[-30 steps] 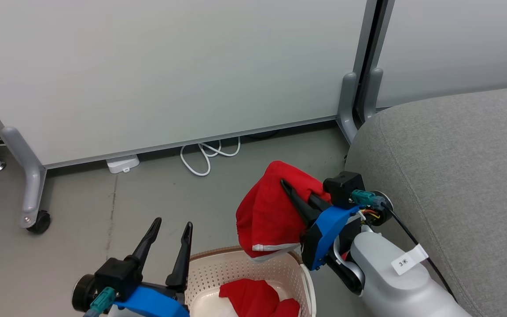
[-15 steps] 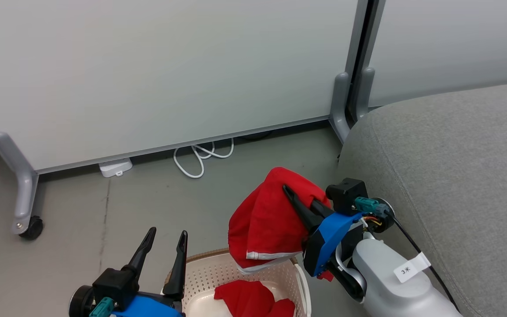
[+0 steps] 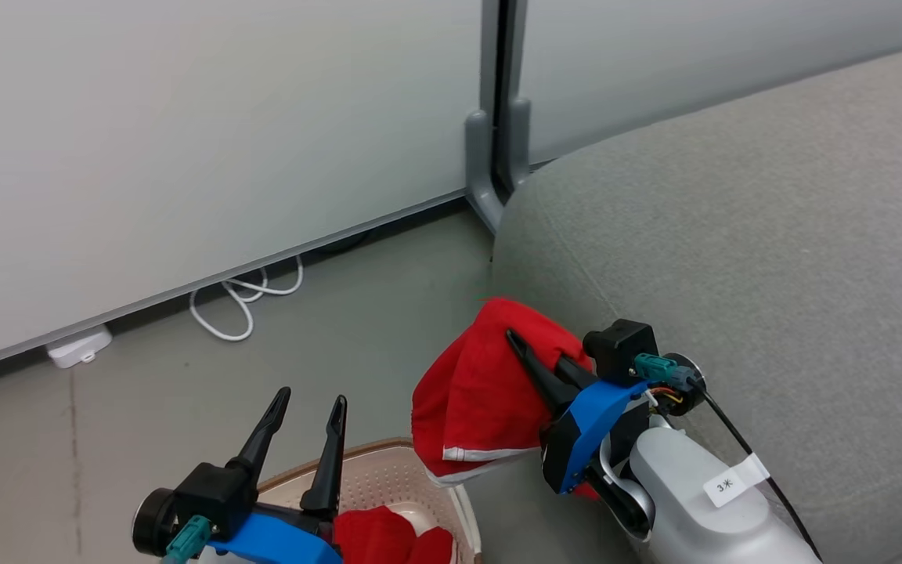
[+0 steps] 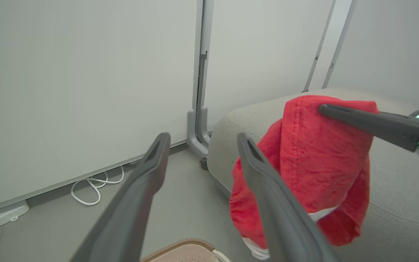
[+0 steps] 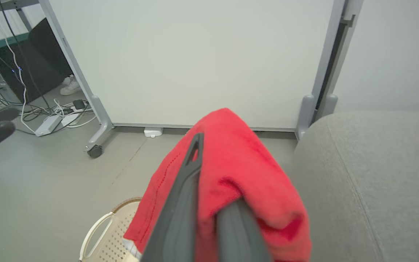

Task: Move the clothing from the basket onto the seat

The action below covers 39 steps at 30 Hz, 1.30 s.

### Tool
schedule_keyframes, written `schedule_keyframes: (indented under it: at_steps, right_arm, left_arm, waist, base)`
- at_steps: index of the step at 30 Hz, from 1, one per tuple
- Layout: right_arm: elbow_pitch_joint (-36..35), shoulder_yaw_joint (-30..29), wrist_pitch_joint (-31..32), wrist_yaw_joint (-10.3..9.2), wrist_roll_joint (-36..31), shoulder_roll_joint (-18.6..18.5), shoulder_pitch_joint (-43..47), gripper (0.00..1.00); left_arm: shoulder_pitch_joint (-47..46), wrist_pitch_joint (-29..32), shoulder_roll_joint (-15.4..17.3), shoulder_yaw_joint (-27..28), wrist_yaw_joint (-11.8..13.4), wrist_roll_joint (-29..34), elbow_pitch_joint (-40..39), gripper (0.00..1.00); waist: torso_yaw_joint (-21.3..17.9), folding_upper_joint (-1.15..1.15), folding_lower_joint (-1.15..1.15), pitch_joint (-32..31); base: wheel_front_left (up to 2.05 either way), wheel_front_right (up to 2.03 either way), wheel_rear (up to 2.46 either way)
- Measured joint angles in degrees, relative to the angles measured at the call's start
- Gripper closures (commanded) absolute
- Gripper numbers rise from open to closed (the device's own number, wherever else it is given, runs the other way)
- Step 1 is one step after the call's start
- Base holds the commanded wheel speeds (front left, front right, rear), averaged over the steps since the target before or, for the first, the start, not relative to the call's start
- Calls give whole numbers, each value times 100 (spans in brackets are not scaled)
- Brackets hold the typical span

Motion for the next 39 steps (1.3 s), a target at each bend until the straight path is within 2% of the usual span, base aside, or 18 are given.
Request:
schedule_keyframes:
  at_steps: [11, 17, 28, 34, 39]
  right_arm:
    - [8, -230, 0, 0, -237, -3, 16, 100]
    - [8, -364, 0, 0, -286, -2, 40, 100]
    - [-78, -679, 0, 0, -459, -8, 165, 100]
    - [-153, -760, 21, 1, -388, -7, 209, 100]
    - [48, -1483, 75, 1, -464, -4, -303, 100]
  left_arm:
    - [-98, 0, 3, -42, 0, -36, 16, 0]
    - [-158, 0, -3, -85, 0, -36, 16, 0]
    - [-413, 0, 60, -304, 0, -99, 105, 0]
    - [-386, 0, 112, -214, 0, -96, 91, 0]
    - [-350, 0, 151, -122, 0, -30, -30, 0]
  waist:
    - [-1064, 0, 0, 147]
    - [-1508, 0, -1, 230]
    - [-1616, 0, 0, 365]
    - [-1600, 0, 0, 384]
    - [-1556, 0, 0, 581]
  base:
    - [0, 0, 0]
    - [0, 0, 0]
    - [0, 0, 0]
    - [0, 0, 0]
    - [0, 0, 0]
